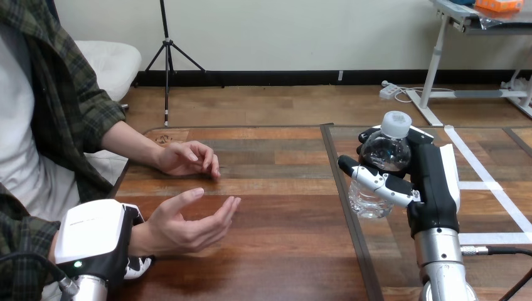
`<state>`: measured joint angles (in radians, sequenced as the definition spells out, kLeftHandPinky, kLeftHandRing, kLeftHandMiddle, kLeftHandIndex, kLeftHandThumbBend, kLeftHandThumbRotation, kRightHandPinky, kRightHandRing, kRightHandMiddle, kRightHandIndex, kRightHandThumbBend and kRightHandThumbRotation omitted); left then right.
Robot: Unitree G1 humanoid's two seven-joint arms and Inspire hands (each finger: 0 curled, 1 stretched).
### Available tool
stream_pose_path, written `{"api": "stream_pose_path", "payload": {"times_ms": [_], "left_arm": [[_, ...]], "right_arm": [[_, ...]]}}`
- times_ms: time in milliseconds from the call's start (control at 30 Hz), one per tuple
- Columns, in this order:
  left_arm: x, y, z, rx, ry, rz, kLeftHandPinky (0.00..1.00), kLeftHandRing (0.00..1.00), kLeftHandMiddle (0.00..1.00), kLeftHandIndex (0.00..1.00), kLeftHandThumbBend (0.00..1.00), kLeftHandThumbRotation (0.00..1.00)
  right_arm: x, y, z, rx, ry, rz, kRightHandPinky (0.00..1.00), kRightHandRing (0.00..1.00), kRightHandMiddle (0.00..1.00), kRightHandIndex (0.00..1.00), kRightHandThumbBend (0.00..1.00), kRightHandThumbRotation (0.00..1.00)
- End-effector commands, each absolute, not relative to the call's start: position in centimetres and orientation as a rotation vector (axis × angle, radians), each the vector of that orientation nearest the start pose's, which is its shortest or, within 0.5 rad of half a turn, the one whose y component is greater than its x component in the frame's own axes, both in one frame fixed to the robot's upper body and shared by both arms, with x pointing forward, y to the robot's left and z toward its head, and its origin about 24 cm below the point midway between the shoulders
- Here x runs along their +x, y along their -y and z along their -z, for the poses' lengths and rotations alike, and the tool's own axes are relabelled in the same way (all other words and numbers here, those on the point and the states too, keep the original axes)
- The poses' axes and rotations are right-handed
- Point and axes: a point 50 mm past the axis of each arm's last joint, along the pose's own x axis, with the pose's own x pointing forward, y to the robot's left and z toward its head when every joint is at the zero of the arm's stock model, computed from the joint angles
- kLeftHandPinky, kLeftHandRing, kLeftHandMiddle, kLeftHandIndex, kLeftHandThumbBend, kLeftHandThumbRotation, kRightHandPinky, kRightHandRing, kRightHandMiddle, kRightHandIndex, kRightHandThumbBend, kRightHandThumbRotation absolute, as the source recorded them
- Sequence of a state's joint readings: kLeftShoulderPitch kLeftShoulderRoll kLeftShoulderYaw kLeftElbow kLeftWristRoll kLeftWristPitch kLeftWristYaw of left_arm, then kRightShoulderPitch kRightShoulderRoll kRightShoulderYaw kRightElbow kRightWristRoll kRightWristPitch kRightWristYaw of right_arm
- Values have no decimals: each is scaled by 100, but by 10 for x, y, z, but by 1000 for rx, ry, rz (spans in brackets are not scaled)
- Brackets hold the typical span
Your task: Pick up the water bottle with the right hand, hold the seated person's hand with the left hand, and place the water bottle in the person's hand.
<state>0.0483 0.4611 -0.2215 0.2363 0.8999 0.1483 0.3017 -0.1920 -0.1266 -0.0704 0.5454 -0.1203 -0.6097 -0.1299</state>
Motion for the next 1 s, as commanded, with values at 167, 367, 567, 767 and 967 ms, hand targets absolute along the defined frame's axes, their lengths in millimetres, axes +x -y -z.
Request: {"api": "stream_pose_path", "payload": {"times_ms": [167,367,567,767,967], "left_arm": [[237,-227,5,1415,-135,-44,39,42,46,46,81,0],[237,-227,6,1415,-121,-48,38,41,44,45,81,0],[237,-226,6,1403,-109,-54,37,40,44,44,81,0],[237,-226,6,1391,-94,-58,35,38,42,43,81,0],[237,-225,6,1385,-71,-64,34,37,41,42,80,0]], "right_arm": [[292,183,-67,-217,429,96,34,41,47,48,70,0],[293,184,-67,-216,429,96,34,41,47,48,70,0],[293,184,-67,-214,434,94,34,41,47,48,70,0],[293,184,-67,-215,431,96,35,41,47,48,70,0],[293,184,-67,-216,432,95,35,42,48,48,70,0]]}}
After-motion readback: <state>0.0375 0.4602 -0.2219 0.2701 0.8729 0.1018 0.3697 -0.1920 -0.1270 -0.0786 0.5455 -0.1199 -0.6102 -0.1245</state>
